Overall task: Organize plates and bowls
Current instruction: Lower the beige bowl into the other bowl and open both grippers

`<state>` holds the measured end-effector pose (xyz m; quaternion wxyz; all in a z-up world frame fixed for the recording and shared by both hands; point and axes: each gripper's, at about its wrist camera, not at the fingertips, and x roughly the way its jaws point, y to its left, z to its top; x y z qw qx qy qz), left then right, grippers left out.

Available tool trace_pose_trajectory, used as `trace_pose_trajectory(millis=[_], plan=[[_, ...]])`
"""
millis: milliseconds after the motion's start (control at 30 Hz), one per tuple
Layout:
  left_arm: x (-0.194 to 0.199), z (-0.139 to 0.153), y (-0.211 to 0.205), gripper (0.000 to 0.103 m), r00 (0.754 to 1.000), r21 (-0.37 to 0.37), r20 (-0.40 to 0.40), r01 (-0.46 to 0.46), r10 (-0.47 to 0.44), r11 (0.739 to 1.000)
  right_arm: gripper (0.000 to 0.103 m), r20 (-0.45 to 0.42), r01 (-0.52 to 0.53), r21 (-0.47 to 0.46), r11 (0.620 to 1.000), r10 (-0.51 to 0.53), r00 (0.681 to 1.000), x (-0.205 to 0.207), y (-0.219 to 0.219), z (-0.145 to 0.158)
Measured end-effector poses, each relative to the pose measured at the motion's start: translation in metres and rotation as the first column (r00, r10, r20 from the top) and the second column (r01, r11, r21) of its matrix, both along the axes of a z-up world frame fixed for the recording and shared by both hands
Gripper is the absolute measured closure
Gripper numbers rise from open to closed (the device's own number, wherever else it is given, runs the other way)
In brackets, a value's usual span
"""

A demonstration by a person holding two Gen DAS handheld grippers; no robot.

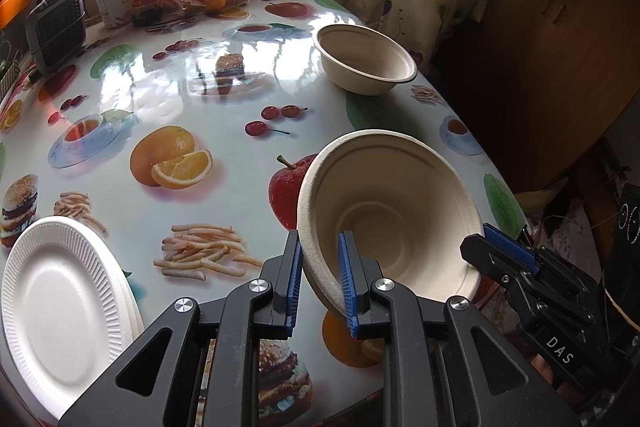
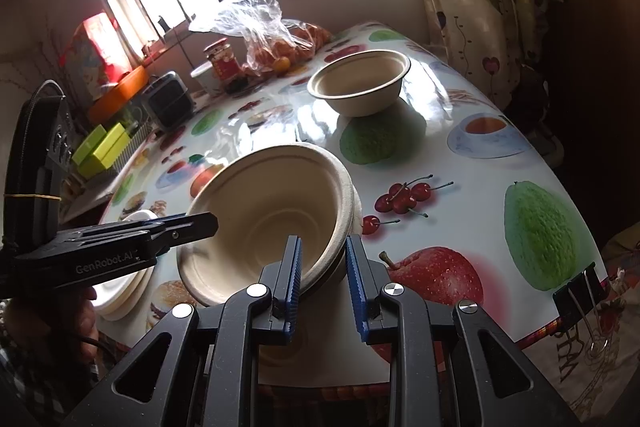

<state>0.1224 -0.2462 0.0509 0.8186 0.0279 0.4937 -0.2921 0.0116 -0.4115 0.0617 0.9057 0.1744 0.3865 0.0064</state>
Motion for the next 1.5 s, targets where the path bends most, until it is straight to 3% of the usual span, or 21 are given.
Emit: trace_pose_trajectory(millis=[133,467,967,1100,1500], plan=[[0.000,-0.001,0.000,0.078,1.000,0.004,-0.004,0.002,-0.002,1.000,0.080,0.000,-0.001,-0.004,1.000,0.001,1.000,0.000,0.000,0.000],[0.001,-0.002,0.000,0.078,1.000,0.004,-0.004,0.002,-0.002,1.000,0.080,0.000,0.000,-0.007,1.000,0.000,1.000,0.000,0.000,0.000],[0.001,-0.002,0.000,0.077,1.000,0.007,-0.006,0.000,0.000,1.000,0.070,-0.003,0.003,-0.020,1.000,-0.003,1.000,0.002,-0.002,0.000],[0.002,0.000,-0.002,0.069,1.000,0.006,-0.004,0.001,-0.001,1.000,0.067,-0.001,0.009,-0.022,1.000,-0.009,1.000,0.001,-0.004,0.000],[0.014,0.009,-0.004,0.067,1.000,-0.003,0.019,-0.002,0.002,1.000,0.057,0.015,0.030,-0.030,0.999,-0.030,0.999,0.007,-0.014,0.007]])
